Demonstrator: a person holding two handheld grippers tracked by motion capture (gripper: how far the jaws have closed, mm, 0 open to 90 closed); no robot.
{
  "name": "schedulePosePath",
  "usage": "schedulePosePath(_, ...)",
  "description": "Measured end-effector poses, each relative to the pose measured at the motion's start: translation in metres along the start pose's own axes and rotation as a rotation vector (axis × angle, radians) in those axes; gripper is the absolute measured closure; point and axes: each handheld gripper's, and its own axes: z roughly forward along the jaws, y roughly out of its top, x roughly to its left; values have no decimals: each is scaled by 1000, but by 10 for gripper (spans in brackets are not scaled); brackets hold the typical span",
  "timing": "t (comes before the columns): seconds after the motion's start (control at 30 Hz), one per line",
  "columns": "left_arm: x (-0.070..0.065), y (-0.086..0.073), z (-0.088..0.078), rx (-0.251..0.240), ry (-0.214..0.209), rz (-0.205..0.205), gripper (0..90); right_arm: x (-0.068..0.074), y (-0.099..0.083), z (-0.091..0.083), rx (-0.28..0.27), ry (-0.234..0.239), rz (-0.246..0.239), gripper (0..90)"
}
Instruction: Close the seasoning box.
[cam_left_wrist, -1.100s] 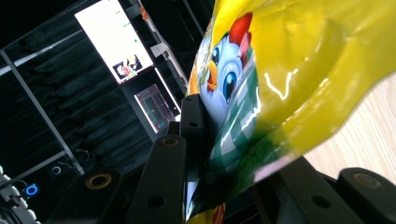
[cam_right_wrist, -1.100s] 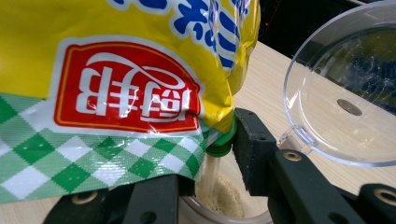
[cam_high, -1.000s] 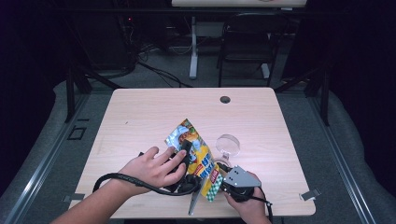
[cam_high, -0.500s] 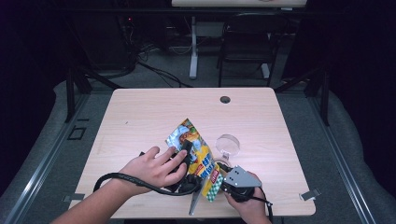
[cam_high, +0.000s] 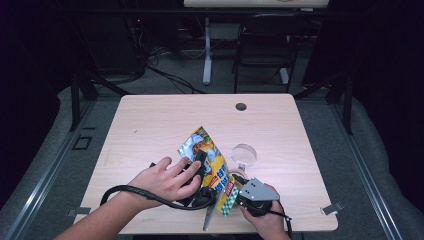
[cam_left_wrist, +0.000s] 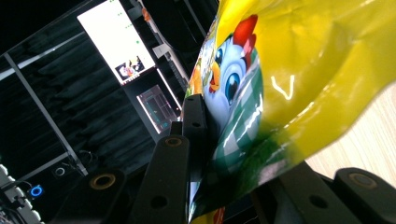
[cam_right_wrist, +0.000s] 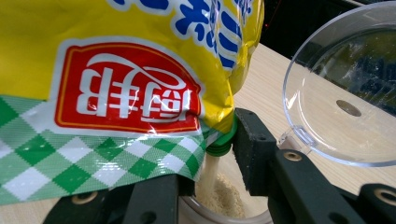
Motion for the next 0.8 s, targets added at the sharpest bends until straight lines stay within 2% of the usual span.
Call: schedulePosePath(0.8,3,2,0,-8,4,2,812,-2,0,-3,5,-2,6,706)
